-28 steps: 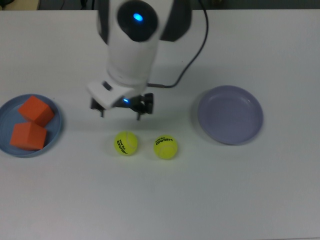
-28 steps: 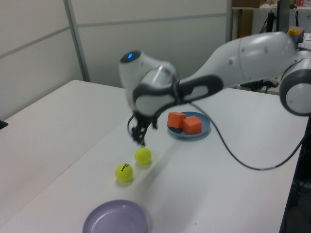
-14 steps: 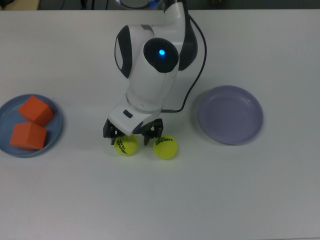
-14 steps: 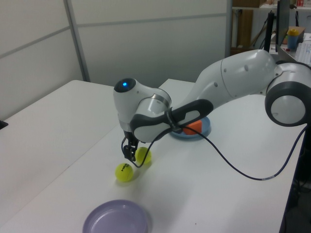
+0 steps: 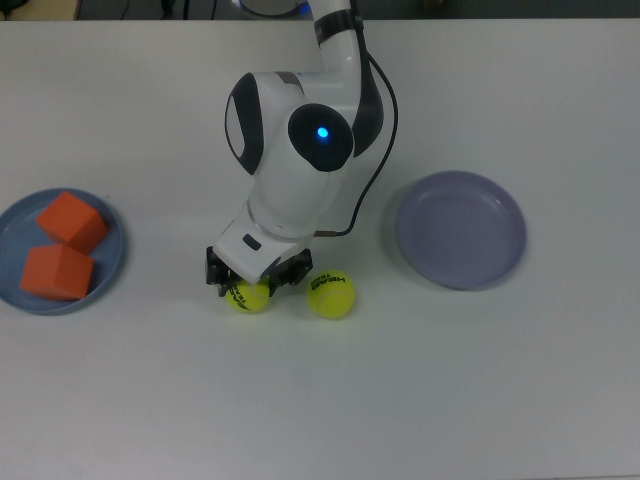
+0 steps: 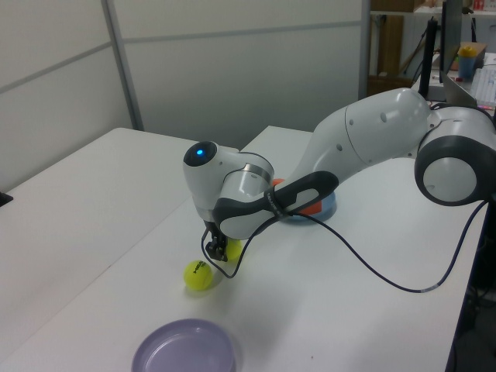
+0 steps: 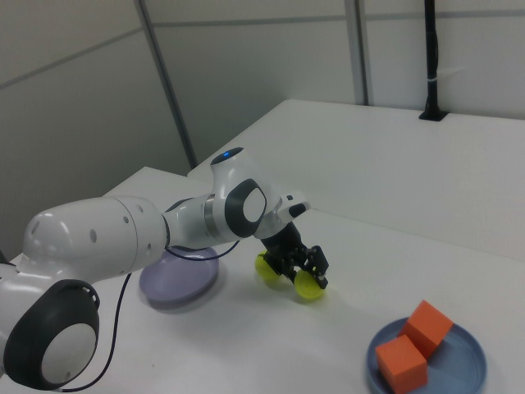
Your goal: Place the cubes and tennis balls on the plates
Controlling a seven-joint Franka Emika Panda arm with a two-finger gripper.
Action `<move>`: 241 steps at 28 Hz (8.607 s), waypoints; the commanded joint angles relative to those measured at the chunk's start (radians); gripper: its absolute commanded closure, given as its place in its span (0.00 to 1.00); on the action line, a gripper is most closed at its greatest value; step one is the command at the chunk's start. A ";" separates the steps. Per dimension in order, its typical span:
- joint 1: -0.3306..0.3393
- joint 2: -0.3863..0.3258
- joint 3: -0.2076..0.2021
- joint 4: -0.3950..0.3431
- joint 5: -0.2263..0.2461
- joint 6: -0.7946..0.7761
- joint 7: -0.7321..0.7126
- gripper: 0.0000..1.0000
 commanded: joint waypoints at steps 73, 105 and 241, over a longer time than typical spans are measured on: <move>0.118 -0.035 0.011 -0.045 -0.052 0.027 0.205 1.00; 0.245 -0.129 0.166 -0.014 -0.012 -0.191 0.406 0.00; -0.077 -0.536 -0.211 -0.006 0.425 -0.552 -0.113 0.00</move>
